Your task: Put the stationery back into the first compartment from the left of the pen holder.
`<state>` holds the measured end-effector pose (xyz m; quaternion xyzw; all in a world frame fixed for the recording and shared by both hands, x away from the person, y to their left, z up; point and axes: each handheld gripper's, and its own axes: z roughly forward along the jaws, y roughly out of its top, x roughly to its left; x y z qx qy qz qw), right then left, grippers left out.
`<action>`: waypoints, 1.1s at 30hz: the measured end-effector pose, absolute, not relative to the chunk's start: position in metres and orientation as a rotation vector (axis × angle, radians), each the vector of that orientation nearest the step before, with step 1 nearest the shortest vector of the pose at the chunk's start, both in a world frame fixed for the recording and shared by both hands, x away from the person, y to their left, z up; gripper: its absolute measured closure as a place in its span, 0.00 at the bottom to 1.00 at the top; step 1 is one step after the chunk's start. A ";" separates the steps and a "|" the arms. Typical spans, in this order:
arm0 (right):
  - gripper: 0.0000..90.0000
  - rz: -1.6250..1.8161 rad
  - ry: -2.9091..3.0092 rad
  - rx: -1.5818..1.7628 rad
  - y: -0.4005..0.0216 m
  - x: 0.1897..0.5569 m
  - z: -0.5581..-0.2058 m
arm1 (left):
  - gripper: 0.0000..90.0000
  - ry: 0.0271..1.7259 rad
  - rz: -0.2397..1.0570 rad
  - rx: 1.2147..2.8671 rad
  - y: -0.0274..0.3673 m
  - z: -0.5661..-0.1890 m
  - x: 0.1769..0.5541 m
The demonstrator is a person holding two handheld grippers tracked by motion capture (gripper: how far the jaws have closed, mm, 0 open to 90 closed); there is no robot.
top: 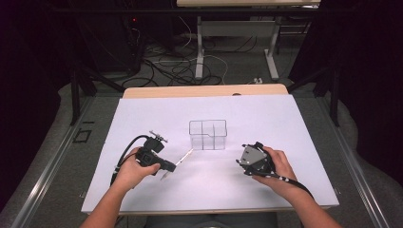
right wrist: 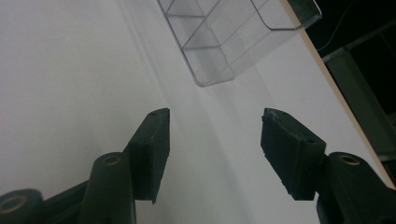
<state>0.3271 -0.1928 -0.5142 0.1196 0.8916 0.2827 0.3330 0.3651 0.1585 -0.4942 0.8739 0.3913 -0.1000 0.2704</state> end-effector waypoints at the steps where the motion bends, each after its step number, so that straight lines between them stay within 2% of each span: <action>1: 0.46 0.724 2.332 0.300 -0.190 0.325 -0.514 | 0.89 1.056 -0.278 2.352 0.156 -0.494 0.365; 9: 0.45 0.681 2.353 0.187 -0.172 0.320 -0.516 | 0.89 1.017 -0.297 2.377 0.144 -0.494 0.367; 16: 0.54 0.719 2.339 0.120 -0.163 0.316 -0.513 | 0.89 0.986 -0.322 2.393 0.131 -0.493 0.369; 26: 0.68 0.716 2.228 -0.150 -0.154 0.308 -0.513 | 0.89 0.950 -0.348 2.413 0.109 -0.491 0.375; 33: 0.70 0.645 2.199 -0.256 -0.145 0.305 -0.513 | 0.89 0.937 -0.372 2.432 0.097 -0.489 0.378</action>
